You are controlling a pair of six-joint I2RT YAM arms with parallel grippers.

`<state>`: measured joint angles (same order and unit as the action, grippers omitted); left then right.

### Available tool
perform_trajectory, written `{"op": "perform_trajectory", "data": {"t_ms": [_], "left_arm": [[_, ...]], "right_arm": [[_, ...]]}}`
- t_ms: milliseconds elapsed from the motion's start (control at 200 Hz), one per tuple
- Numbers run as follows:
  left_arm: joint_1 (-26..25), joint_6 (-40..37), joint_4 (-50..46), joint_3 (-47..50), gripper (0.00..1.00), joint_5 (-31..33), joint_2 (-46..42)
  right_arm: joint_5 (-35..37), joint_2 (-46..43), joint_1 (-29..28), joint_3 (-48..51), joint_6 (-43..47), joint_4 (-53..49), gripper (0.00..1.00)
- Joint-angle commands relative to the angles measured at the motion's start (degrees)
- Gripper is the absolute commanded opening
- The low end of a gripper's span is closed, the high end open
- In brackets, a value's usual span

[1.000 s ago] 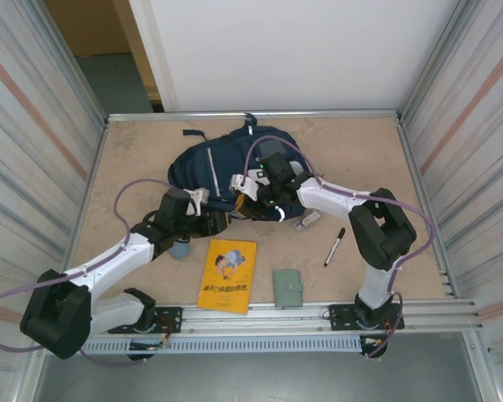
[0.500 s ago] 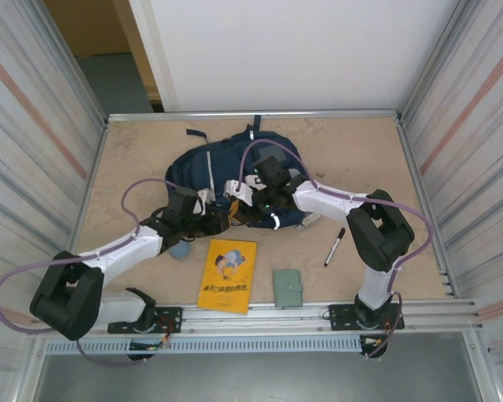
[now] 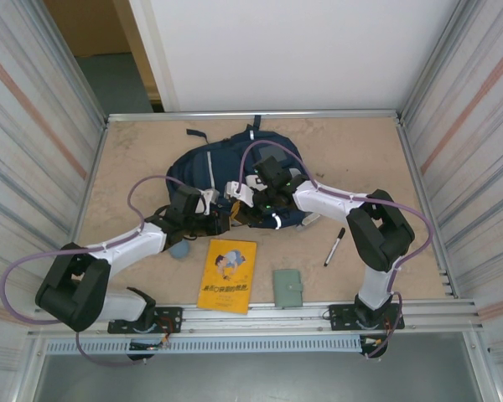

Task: Pack books, pencil case, and school supplies into a backpack

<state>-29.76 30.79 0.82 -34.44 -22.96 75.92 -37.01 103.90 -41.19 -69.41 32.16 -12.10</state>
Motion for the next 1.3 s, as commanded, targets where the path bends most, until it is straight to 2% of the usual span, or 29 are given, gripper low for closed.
{"op": "perform_trajectory", "data": {"t_ms": [0,150,371,476,656,767,942,1173,1298], "left_arm": [[-0.91,-2.77,3.59,-0.58,0.16,-3.7,-0.07],[-0.8,-1.28,5.1,0.24,0.09,-6.29,0.15],[-0.36,1.07,5.11,1.26,0.07,-9.21,-0.06],[0.3,1.62,2.66,1.34,0.05,-9.02,-1.08],[2.19,3.77,3.67,2.69,0.02,-11.43,-2.16],[4.12,4.19,2.62,3.31,0.0,-11.71,-2.86],[9.89,4.87,-0.25,5.26,0.0,-12.01,-4.42],[12.42,7.7,1.62,6.79,0.0,-13.48,-4.09],[14.12,8.42,-0.28,6.39,0.0,-12.33,-5.22]], "right_arm": [[-5.22,-0.21,-1.09,-2.22,0.6,1.2,0.0],[-3.0,0.69,-0.69,-2.49,1.66,-0.03,0.0],[-0.2,1.74,0.41,-2.26,2.4,-0.79,0.0],[3.7,1.46,0.41,-1.75,4.97,-1.68,0.0],[15.2,0.17,-0.42,0.38,15.1,-3.03,0.0],[12.1,-1.47,0.53,0.64,22.63,-6.99,0.0],[10.4,-4.71,2.21,1.26,27.16,-10.28,0.0],[19.41,-4.85,2.52,2.28,31.33,-12.6,0.0],[21.05,-4.89,3.55,1.97,31.87,-13.65,0.0]]}}
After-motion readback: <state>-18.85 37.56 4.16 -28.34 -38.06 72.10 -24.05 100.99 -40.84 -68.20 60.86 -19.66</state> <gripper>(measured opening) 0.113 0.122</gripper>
